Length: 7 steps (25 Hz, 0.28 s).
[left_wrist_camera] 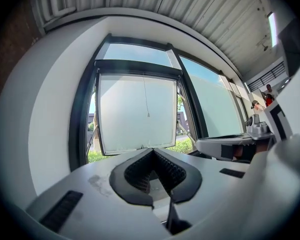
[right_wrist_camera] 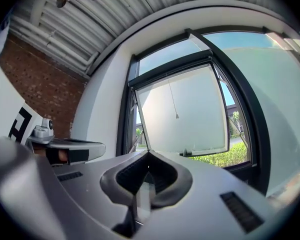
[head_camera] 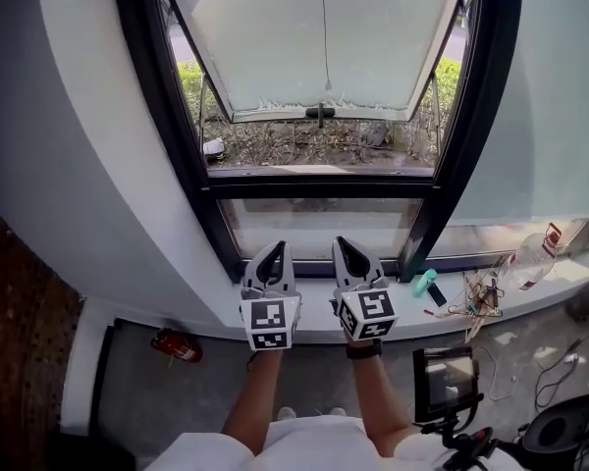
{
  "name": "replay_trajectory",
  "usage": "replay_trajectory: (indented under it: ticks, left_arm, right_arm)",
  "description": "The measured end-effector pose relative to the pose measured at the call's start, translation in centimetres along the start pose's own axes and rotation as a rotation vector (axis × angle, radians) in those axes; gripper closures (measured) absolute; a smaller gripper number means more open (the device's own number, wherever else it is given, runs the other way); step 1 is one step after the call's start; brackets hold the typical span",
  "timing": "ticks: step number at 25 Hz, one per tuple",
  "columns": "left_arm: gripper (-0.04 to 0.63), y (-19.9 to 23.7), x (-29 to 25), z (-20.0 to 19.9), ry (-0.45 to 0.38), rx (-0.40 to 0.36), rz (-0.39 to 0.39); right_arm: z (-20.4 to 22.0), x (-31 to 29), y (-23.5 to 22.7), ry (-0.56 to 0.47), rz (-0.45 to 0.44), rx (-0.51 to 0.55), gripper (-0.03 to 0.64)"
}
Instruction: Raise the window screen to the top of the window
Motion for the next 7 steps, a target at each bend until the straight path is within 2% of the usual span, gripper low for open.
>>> replay_trajectory:
  ticks: [7]
  left_arm:
    - [0.594, 3.0, 0.8, 0.0, -0.014, -0.001, 0.007]
  right_arm:
    - [0.0, -2.5, 3.8, 0.001, -0.031, 0.027, 0.614]
Point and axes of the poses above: the fingertips, and each gripper's own axes: x backward along the fingers, y to its left, z out of its underside, the point moved 1 cm from there along x, backward along the fingers, and after that the axes turned 7 degrees about -z, right-handed, at the moved point
